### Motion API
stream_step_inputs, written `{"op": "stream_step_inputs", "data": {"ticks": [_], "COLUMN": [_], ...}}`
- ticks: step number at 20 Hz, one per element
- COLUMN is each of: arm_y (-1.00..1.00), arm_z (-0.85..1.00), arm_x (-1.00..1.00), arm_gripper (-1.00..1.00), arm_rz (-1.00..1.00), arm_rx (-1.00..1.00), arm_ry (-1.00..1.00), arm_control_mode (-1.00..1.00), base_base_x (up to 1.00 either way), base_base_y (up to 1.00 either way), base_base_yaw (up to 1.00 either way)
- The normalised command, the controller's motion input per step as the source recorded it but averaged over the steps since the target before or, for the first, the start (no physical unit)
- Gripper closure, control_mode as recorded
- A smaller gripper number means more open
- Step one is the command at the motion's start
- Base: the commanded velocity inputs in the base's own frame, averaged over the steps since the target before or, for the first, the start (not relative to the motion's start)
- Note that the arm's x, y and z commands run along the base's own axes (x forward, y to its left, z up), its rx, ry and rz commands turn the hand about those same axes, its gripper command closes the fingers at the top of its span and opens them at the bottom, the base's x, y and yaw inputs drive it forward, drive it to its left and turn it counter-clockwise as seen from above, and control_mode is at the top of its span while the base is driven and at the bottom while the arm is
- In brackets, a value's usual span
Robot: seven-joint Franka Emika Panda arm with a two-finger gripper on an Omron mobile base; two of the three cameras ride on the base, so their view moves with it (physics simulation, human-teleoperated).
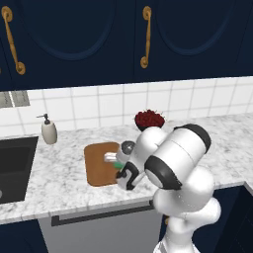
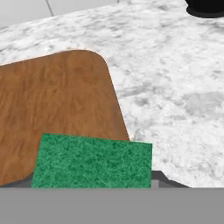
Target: Pick up the sponge from the counter and clean the cutting board by briefly scrubbing or pressing down on the cutting board. Once finished, release the sponge.
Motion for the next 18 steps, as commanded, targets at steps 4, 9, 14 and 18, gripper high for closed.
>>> {"op": "stream_step_inputs", "data": {"ticks": [4, 9, 14, 18], "arm_y": [-0.11, -0.17, -0.22, -0.06], "arm_z": [-0.62, -0.65, -0.73, 0.13], "arm_x": [0.39, 0.58, 0.61, -0.14], "arm_gripper": [1.0, 1.0, 1.0, 1.0], "arm_rz": [-0.16, -0.16, -0.15, -0.1], "arm_rx": [0.0, 0.0, 0.02, 0.05], "arm_ry": [-0.09, -0.18, -0.22, -0.01], "arm_control_mode": [-1.0, -1.0, -1.0, -1.0], "base_base_x": [0.0, 0.0, 0.0, 0.0], "base_base_y": [0.0, 0.0, 0.0, 0.0], "base_base_yaw": [0.0, 0.0, 0.0, 0.0]}}
